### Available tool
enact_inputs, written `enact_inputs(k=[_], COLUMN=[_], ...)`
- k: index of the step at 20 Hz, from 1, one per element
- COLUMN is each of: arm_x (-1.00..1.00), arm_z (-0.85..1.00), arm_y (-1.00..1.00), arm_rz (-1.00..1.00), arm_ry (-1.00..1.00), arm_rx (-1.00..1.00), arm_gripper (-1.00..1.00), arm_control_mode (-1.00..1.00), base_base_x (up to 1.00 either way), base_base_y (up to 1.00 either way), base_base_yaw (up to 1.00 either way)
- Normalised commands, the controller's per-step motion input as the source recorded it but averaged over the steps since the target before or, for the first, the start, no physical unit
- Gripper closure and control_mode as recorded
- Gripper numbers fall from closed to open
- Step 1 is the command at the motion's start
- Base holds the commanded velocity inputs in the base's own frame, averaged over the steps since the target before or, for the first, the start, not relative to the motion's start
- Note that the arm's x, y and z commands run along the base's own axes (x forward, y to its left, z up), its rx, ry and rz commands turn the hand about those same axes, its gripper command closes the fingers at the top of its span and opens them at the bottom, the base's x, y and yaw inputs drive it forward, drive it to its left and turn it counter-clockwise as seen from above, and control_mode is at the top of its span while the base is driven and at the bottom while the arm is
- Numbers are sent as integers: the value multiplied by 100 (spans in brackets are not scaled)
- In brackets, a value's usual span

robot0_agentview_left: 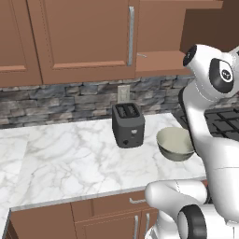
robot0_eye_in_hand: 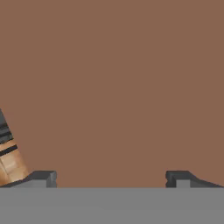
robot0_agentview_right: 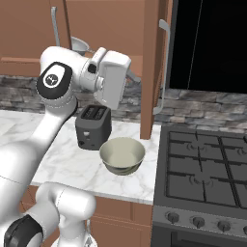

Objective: Open the cabinet and setup a tea strainer by placing it in the bowl upright.

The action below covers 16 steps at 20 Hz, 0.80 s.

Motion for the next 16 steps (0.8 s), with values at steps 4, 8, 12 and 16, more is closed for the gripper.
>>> enact_inputs(k=[4,8,12,16], arm_x=[-18,-13,-21,-23], arm_z=[15,2,0,5], arm_y=[92,100,100,100], arm_rz=[4,4,5,11], arm_ry=[-34,-38,-34,-36], arm_rx=[18,17,18,21], arm_gripper=[-100,-100,-100,-100], arm_control_mode=[-100,-100,-100,-100], base_base_x=[0,0,0,0], base_base_y=[0,0,0,0], base_base_yaw=[0,0,0,0])
